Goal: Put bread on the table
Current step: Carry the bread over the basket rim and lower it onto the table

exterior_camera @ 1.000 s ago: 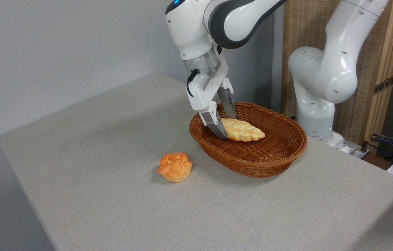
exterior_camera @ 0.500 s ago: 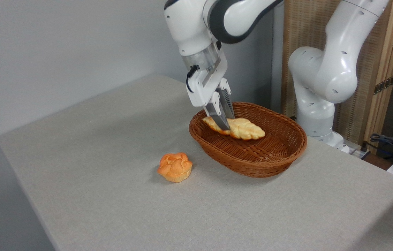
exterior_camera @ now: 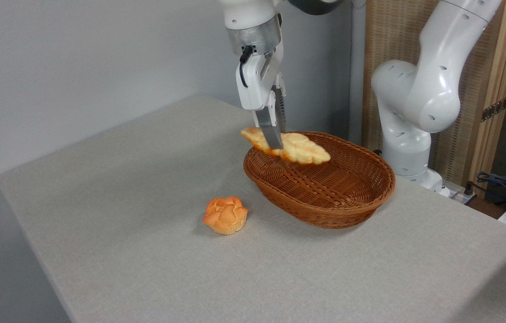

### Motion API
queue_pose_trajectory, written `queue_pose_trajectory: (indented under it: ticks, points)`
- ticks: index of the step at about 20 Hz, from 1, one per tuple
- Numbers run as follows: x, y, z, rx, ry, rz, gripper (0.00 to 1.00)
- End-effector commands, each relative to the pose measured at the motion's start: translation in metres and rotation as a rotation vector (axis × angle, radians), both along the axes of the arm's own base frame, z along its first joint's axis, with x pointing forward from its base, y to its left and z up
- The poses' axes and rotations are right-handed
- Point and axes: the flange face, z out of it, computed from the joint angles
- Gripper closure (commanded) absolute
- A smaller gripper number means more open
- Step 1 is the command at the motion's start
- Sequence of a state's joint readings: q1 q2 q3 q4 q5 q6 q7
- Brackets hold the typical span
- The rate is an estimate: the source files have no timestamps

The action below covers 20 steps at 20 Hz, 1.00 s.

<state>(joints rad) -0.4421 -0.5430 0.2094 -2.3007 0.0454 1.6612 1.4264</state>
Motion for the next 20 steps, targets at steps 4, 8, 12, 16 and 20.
queue_pose_trajectory:
  ticks: [4, 8, 12, 16, 20]
  points:
    - [0.071, 0.065, -0.015, -0.076, -0.084, 0.180, 0.58]
    - [0.111, 0.069, -0.016, -0.082, -0.097, 0.233, 0.58]
    - [0.126, 0.065, -0.040, -0.053, -0.083, 0.236, 0.57]
    - [0.145, 0.056, -0.075, -0.015, -0.077, 0.226, 0.22]
    - [0.150, 0.051, -0.091, 0.002, -0.060, 0.214, 0.00]
